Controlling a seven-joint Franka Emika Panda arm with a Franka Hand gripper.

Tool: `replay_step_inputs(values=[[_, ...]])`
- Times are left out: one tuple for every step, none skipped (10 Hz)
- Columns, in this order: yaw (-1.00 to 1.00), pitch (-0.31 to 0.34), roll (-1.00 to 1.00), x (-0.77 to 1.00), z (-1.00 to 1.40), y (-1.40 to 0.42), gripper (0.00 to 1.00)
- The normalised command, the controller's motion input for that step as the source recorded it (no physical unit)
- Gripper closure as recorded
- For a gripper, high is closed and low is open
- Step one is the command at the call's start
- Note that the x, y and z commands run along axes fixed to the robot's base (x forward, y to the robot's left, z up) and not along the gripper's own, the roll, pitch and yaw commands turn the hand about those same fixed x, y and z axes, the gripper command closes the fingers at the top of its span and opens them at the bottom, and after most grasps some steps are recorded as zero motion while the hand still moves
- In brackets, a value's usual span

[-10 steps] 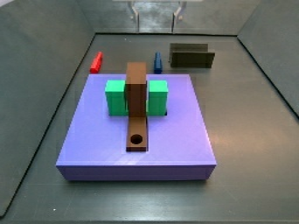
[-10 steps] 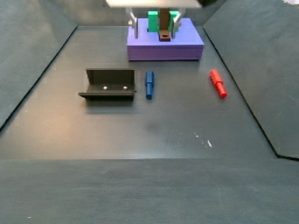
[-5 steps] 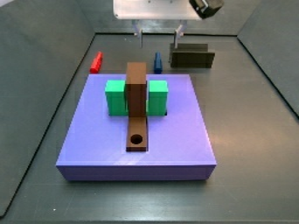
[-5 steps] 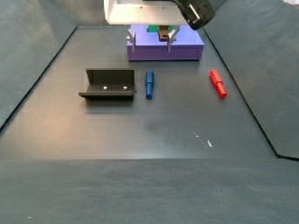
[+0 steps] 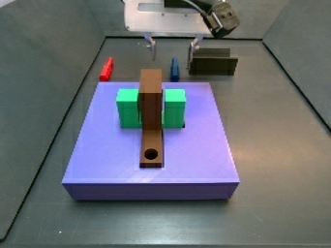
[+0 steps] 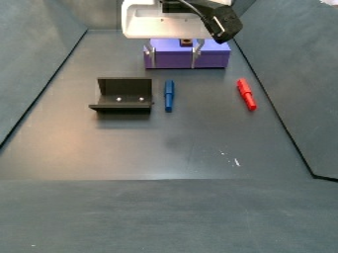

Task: Pick up the blue object. Move up. Place the blue object on the fixture. Regrasp the blue object. Move to above the board. Insert the blue object.
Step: Pick up the blue object.

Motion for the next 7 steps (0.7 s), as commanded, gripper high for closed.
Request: replay_step_inputs(values=[[0.00,0.000,0.11,0.00,-0.30,0.00,0.00],[0.00,0.000,0.10,0.13,-0.33,0.00,0.00],[0.00,0.000,0.13,0.17,-0.30,0.00,0.00],[0.00,-0.011,0.12,0.25,-0.32,-0.01,0.00],[0.00,-0.024,0.12,0.23,-0.31,0.00,0.00],[0.00,-0.036,0.14,0.18,-0.31,0.00,0.00],[0.00,-0.034,0.17,0.16,-0.31,0.00,0.00]])
